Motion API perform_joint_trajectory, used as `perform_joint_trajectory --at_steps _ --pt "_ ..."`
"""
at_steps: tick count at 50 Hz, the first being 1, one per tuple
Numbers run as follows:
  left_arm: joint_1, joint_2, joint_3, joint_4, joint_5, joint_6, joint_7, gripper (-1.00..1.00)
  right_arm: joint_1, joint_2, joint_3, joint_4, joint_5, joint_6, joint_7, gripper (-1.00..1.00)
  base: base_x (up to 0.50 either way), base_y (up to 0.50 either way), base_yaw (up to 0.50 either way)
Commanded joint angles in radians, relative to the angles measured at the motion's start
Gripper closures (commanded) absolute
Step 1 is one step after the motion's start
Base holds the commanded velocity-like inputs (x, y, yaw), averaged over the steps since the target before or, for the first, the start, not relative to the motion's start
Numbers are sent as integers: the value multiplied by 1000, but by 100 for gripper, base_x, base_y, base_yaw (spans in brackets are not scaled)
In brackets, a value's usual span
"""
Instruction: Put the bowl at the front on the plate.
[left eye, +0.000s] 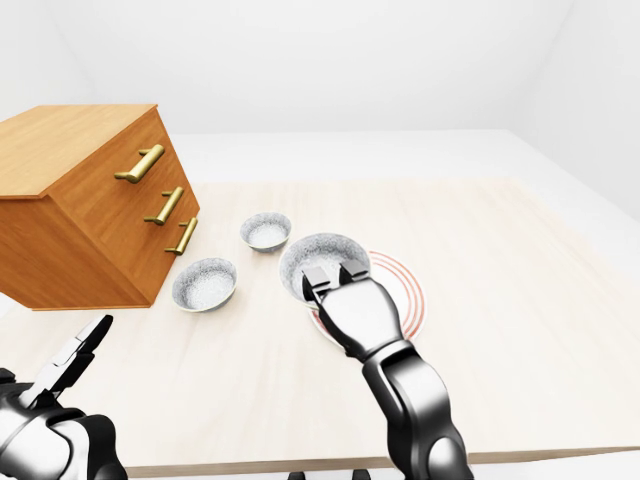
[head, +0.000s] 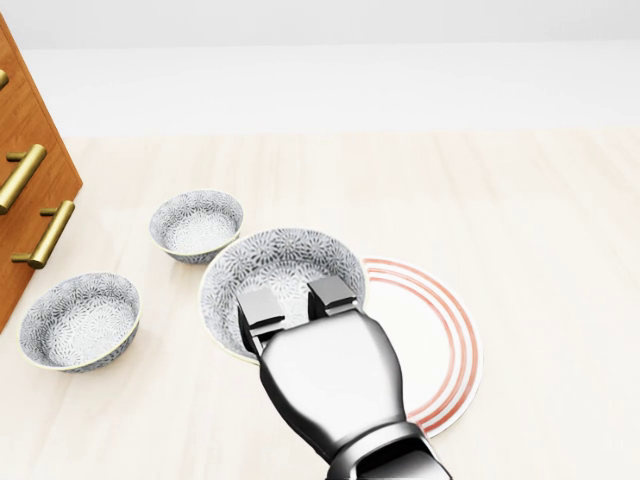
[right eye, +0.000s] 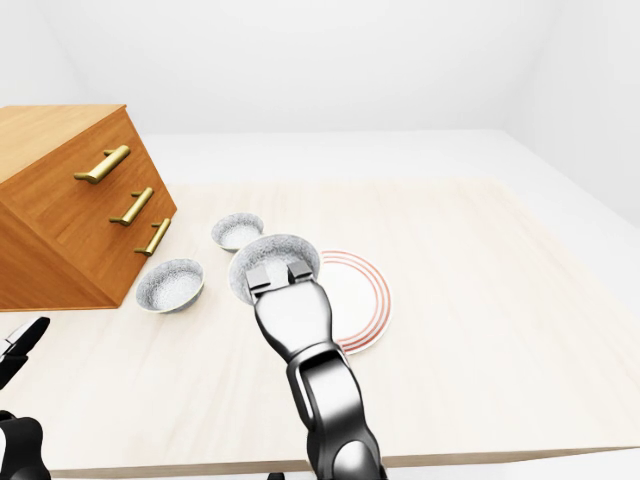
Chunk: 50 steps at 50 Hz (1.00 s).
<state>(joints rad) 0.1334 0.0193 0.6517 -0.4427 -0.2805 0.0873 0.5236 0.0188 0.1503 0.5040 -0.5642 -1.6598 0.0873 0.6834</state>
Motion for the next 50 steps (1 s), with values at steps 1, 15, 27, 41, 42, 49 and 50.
perform_joint_trajectory --at_steps 1,15,27,41,42,49,50 --pt "-2 2 1 1 -6 0 0 -100 80 -44 10 -83 -21 0 -45 100 0 0 0" --pt "-2 2 -2 7 -4 0 0 -100 96 -60 23 -83 -8 0 -56 100 0 0 0" --pt "-2 3 -3 7 -5 0 0 -100 95 -62 24 -83 -8 0 -56 100 0 0 0" --pt "-1 3 0 -5 -8 0 0 -100 76 -62 -33 -111 -21 0 -9 100 0 0 0" --pt "-1 2 -1 -5 -6 0 0 -100 68 -56 -52 -122 -13 0 -1 100 0 0 0" --pt "1 2 -1 -9 -7 0 0 -100 43 -55 -152 -151 51 0 10 100 0 0 0" --pt "0 1 -1 -8 -5 0 0 -100 43 -57 -166 -149 66 0 -2 100 0 0 0"
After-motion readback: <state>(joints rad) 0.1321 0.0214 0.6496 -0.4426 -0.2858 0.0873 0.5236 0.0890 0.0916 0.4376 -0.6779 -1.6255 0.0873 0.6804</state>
